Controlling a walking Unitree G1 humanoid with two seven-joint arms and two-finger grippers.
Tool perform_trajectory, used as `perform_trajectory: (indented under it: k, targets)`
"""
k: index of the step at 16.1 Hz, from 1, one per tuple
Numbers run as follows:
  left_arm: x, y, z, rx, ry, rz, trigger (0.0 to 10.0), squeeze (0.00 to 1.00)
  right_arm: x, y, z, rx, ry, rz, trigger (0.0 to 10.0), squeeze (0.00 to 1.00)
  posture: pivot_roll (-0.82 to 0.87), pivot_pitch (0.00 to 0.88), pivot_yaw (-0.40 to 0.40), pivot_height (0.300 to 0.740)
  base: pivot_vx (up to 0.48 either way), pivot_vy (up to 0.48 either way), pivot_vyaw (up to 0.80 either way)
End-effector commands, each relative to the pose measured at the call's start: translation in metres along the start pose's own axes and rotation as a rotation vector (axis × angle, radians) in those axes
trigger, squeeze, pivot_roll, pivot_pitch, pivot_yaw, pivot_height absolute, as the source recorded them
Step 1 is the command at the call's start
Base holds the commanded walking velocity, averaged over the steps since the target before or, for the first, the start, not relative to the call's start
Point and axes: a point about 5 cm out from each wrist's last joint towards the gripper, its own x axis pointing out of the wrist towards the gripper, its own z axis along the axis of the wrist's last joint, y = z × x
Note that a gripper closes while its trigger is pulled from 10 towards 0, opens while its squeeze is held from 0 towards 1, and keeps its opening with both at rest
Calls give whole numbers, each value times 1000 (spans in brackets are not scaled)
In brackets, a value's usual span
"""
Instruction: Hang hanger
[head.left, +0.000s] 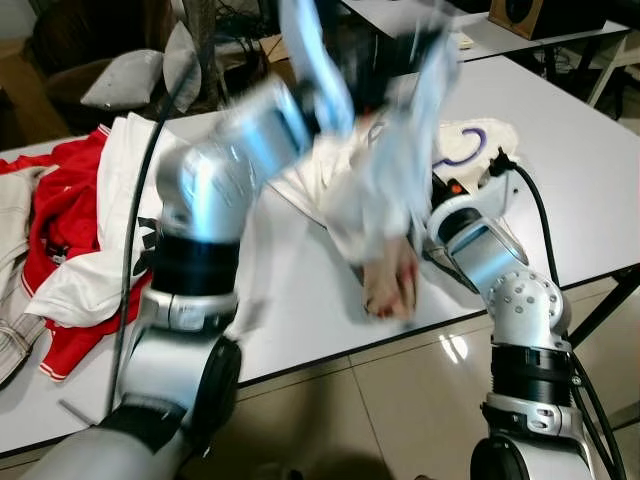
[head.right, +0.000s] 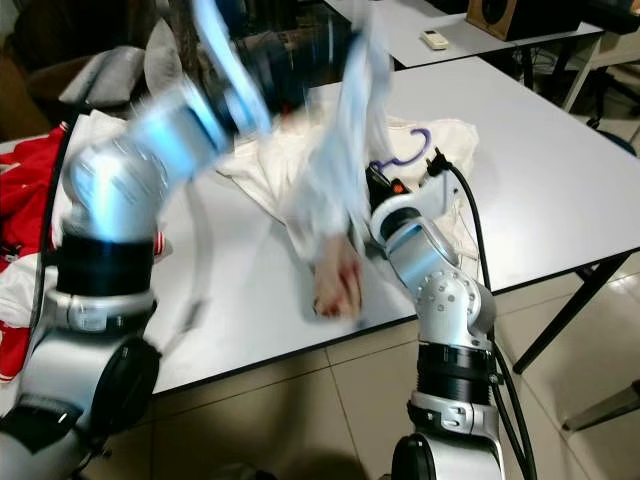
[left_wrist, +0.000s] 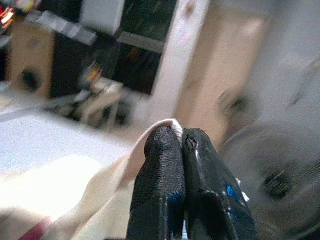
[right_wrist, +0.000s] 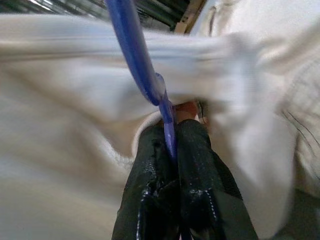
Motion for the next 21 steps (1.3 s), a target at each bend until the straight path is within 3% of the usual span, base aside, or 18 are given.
perform_trajectory:
  k: [1,4,5,6,8,10,15,16,18,20,21]
  targets:
    - [-3,10,-6,80,63,84,0,0,-4,12,4,-7,-3,51,10000,0,-45,0,136,740,0,0,0]
    - [-7,20,-11,137,85,173,275,0,-14,21,3,-4,27,119,10000,0,-50,0,133,740,0,0,0]
    - [-7,21,-12,136,88,182,10000,0,-18,22,2,-1,35,130,10000,0,-50,0,133,740,0,0,0]
    - [-8,25,-18,137,121,192,10000,1000,-21,20,2,3,37,131,10000,0,-43,0,113,740,0,0,0]
    - [-13,33,-26,199,183,241,10000,1000,-27,17,5,11,21,123,10000,0,-35,0,108,740,0,0,0]
    - [-37,44,-36,154,260,287,10000,1000,-33,4,7,9,14,67,10000,0,-33,0,116,740,0,0,0]
    - [-57,40,-52,119,353,184,10000,1000,-45,-9,19,-22,-43,0,10000,0,-70,0,161,740,0,0,0]
    - [-61,44,-55,129,367,218,10000,1000,-46,-11,22,-28,-50,-3,10000,0,-54,0,161,740,0,0,0]
    - [-73,51,-54,186,355,300,10000,1000,-52,-5,25,-69,-20,77,10000,0,-7,0,123,740,0,0,638]
    - [-93,51,-53,222,362,347,10000,1000,-66,15,26,-230,40,236,10000,0,27,0,109,740,0,0,800]
    - [-112,46,-62,203,391,358,10000,1000,-82,25,32,-303,50,353,10000,0,30,0,112,740,0,0,800]
